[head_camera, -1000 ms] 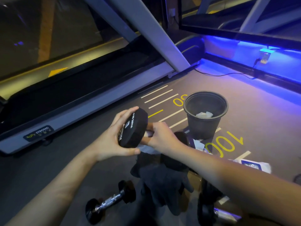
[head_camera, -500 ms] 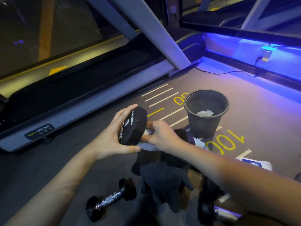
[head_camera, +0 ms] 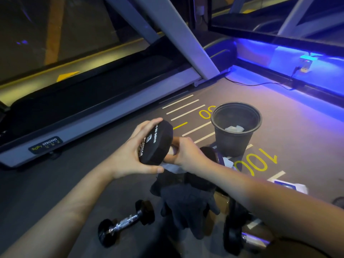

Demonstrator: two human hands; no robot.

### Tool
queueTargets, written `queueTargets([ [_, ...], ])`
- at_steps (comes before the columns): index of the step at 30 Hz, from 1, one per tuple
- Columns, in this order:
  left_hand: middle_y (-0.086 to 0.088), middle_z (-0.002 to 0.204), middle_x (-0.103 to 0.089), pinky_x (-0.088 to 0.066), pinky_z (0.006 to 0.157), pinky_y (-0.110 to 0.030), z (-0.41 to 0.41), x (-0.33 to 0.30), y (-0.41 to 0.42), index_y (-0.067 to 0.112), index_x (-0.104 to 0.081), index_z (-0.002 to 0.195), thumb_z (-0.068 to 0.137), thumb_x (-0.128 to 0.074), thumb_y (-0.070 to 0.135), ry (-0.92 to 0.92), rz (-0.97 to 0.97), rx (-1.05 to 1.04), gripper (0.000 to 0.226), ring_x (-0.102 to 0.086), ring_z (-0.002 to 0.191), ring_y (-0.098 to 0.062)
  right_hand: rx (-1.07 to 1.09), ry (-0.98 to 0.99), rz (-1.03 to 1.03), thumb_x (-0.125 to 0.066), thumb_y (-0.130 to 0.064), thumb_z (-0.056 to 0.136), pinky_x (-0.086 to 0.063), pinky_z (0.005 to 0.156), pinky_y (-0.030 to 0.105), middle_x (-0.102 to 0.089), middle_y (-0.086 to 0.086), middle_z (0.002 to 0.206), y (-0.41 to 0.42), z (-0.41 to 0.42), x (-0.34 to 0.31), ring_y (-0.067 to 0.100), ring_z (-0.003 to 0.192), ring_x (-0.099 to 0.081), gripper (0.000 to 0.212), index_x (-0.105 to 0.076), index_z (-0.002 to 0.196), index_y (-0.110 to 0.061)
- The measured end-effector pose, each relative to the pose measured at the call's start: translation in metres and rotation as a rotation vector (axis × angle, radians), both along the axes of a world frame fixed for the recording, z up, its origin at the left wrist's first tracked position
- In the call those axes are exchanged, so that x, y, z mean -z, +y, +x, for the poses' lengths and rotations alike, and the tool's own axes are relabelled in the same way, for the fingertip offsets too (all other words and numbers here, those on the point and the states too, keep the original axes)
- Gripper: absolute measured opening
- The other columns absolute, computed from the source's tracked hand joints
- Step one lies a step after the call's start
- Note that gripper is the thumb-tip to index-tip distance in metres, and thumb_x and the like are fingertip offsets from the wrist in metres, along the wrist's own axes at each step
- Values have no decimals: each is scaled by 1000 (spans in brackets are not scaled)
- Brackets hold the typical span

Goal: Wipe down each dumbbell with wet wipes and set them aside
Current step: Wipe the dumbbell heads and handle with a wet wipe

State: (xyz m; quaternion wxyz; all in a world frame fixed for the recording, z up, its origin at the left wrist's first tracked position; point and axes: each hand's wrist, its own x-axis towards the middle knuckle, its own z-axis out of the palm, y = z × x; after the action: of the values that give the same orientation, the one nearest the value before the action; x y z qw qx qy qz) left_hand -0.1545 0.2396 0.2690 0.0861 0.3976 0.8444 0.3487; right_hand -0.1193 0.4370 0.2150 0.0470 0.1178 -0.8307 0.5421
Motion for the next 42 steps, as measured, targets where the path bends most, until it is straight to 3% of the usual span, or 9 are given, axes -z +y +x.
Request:
queueTargets([
  [6, 8, 159, -24, -22, 113, -8, 1, 0, 2, 56, -22, 151, 63, -88, 49, 4, 14, 3, 110, -24, 148, 1, 77, 138, 65, -78, -7, 78, -36, 57, 6, -52, -39, 60, -5, 6, 11, -19, 61, -51, 40, -52, 75, -37],
  [16, 11, 159, -22, -21, 112, -6, 3, 1, -2, 59, -21, 150, 61, -87, 48, -13, 11, 2, 111, -22, 148, 5, -222, -213, 74, -81, -25, 78, -41, 59, 14, -58, -14, 61, 10, -13, -13, -7, 57, -46, 23, -60, 70, -28],
  [19, 15, 159, -21, -20, 114, -7, 4, 1, -1, 61, -21, 148, 61, -87, 47, -10, 17, 15, 111, -21, 149, 4, -370, -386, 60, -86, -35, 66, -52, 72, 50, -64, 33, 89, 6, -29, -5, 21, 79, -52, 45, -65, 92, -4],
  [21, 20, 157, -21, -20, 115, -8, 5, 1, -1, 63, -21, 147, 60, -87, 47, -10, 21, 21, 110, -22, 148, 4, -438, -447, 77, -88, -33, 62, -47, 82, 72, -59, 42, 105, 7, -40, -1, 28, 84, -54, 61, -62, 103, 5],
  [24, 24, 157, -22, -22, 116, -9, 4, 2, -3, 62, -21, 147, 59, -87, 48, -21, 21, -1, 111, -24, 147, 5, -436, -435, 135, -82, -34, 61, -51, 88, 64, -66, 31, 107, 5, -39, -12, 28, 85, -64, 52, -68, 102, -4],
  [27, 16, 159, -26, -24, 115, -10, 0, 5, -8, 57, -23, 148, 58, -88, 46, -49, 39, -31, 111, -29, 147, 1, -282, -313, 223, -72, -26, 70, -59, 66, 48, -69, 10, 64, -1, -23, -18, 20, 58, -64, 4, -70, 72, -23],
  [29, 10, 160, -29, -25, 115, -12, 0, 6, -9, 56, -25, 149, 58, -89, 45, -55, 51, -34, 111, -32, 147, -2, -161, -226, 207, -68, -14, 74, -50, 58, 34, -60, 0, 50, -4, -12, -15, 12, 48, -55, 17, -64, 60, -23],
  [37, 15, 158, -32, -28, 114, -11, 0, 3, -1, 60, -27, 147, 58, -88, 43, -44, 63, -16, 109, -34, 145, -1, 171, 75, 449, -65, -37, 89, -50, 78, 37, -72, 11, 99, -15, 6, 4, 35, 97, -66, 41, -53, 127, -28],
  [42, 9, 157, -33, -32, 111, -12, 2, 3, -1, 63, -26, 146, 56, -87, 43, -82, 61, -58, 110, -39, 142, -4, 27, 17, 279, -72, -35, 79, -56, 75, 42, -72, 8, 88, -6, -7, 2, 30, 87, -68, 31, -58, 107, -36],
])
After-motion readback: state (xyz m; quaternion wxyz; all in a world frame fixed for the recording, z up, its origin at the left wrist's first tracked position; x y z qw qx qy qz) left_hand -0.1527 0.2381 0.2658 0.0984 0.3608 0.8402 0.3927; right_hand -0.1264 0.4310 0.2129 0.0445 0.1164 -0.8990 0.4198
